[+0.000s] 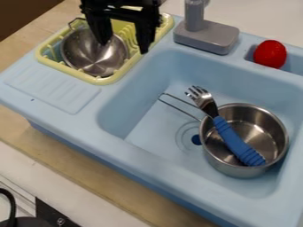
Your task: Move the metal sieve to the basket
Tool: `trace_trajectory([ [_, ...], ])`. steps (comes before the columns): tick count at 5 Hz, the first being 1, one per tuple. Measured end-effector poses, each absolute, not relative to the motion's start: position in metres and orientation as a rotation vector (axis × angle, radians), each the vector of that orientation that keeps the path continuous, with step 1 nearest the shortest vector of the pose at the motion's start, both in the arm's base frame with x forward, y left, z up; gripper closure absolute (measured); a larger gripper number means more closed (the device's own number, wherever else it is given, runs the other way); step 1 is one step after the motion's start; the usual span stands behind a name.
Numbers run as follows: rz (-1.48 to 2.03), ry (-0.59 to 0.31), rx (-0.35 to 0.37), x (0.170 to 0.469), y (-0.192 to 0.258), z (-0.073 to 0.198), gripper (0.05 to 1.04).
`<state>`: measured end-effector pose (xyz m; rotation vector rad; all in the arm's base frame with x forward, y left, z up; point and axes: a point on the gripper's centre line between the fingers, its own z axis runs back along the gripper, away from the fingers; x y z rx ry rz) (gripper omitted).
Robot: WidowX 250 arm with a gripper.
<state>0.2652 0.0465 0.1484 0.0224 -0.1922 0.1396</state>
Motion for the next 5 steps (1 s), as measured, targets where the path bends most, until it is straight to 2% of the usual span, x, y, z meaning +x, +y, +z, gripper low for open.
trace_trajectory([
  [1,0.063,-0.175,0.019,0.258,0.03,0.15,0.087],
  [2,-0.042,-0.099,-0.025,0.243,0.01,0.149,0.087],
  [3,-0.063,-0.079,-0.016,0.225,0.003,0.144,0.087],
  [5,0.064,-0.031,0.057,0.191,0.024,0.136,0.087],
])
